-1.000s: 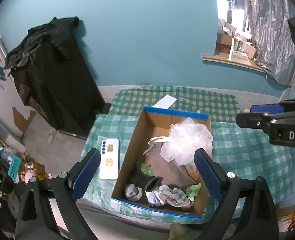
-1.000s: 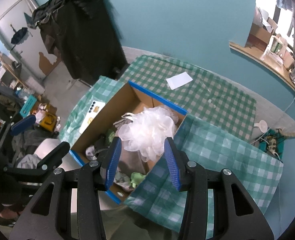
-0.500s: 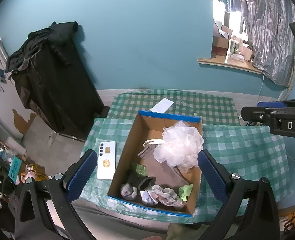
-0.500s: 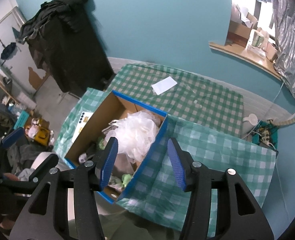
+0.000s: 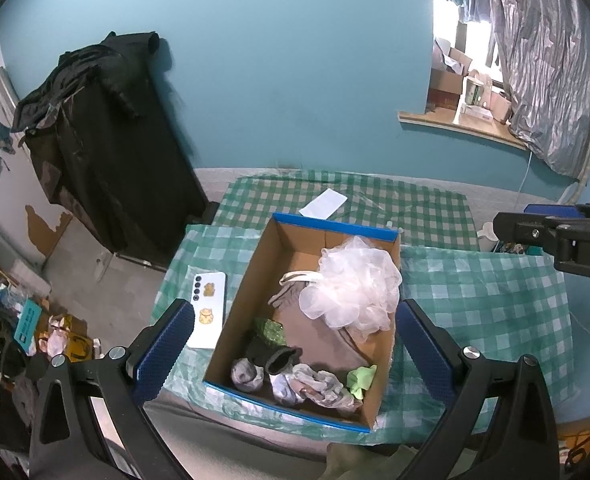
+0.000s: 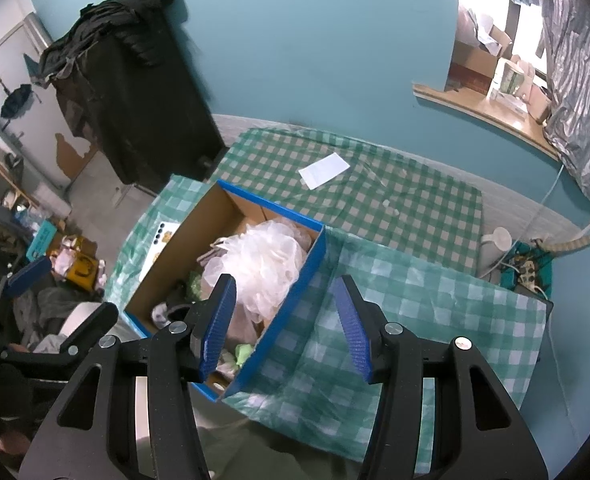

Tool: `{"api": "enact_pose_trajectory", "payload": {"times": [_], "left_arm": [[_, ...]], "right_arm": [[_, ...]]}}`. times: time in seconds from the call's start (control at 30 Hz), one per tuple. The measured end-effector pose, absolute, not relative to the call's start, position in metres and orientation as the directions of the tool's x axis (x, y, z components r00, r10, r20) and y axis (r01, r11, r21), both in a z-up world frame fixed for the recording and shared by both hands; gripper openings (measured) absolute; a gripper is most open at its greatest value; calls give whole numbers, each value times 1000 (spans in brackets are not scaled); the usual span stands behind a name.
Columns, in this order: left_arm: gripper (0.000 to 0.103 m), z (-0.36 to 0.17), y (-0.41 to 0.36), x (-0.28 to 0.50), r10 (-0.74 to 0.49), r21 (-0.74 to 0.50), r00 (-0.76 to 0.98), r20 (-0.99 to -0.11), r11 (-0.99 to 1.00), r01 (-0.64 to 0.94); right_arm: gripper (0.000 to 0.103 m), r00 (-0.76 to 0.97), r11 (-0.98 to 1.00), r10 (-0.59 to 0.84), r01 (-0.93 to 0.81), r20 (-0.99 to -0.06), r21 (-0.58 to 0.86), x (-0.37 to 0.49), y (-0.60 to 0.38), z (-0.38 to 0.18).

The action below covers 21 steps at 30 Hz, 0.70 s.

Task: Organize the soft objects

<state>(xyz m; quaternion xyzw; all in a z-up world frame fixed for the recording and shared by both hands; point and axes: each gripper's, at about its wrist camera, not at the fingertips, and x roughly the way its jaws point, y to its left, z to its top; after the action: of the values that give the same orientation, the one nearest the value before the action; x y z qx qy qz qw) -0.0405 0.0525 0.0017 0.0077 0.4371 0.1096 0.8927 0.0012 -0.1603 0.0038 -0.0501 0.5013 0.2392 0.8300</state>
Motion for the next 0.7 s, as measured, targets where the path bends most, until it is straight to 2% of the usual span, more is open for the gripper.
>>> {"api": "enact_pose_trajectory", "payload": {"times": [0.7], "left_arm": [[101, 0, 42, -35, 205, 106, 579, -789, 974, -200]], "right_arm": [[52, 379, 880, 347, -448, -858, 158, 2, -162, 4]]}}
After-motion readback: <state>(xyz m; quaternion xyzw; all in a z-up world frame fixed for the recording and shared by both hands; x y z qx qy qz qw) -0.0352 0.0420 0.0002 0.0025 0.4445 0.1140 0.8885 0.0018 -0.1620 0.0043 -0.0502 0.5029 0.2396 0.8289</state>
